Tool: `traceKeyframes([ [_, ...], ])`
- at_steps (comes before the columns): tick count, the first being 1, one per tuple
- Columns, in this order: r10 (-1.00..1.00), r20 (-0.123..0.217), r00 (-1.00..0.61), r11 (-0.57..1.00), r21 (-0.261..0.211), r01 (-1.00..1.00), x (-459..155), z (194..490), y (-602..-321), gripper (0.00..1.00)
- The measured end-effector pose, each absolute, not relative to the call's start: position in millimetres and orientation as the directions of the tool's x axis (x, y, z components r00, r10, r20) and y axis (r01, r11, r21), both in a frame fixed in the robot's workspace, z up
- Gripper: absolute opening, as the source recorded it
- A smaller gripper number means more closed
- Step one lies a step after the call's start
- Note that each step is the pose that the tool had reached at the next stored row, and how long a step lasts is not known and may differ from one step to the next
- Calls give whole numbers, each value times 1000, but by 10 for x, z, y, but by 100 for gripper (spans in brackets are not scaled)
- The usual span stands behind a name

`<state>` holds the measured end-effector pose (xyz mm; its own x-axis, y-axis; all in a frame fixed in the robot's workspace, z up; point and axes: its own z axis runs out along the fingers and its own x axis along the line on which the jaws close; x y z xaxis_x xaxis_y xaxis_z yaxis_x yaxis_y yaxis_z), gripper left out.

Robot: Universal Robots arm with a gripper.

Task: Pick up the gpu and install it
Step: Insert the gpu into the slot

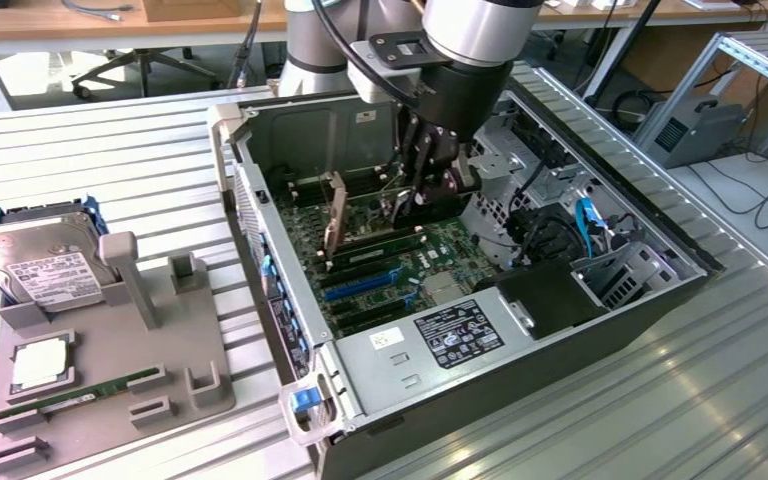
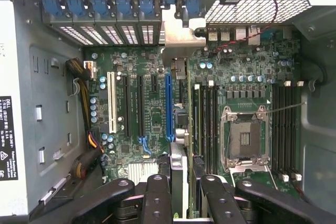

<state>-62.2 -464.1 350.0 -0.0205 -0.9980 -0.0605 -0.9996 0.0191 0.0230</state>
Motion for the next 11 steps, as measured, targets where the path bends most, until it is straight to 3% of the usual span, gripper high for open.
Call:
traceKeyframes([
  [11,-998,-60,-21,19,23,-1000,-626,3465,-4645,27],
])
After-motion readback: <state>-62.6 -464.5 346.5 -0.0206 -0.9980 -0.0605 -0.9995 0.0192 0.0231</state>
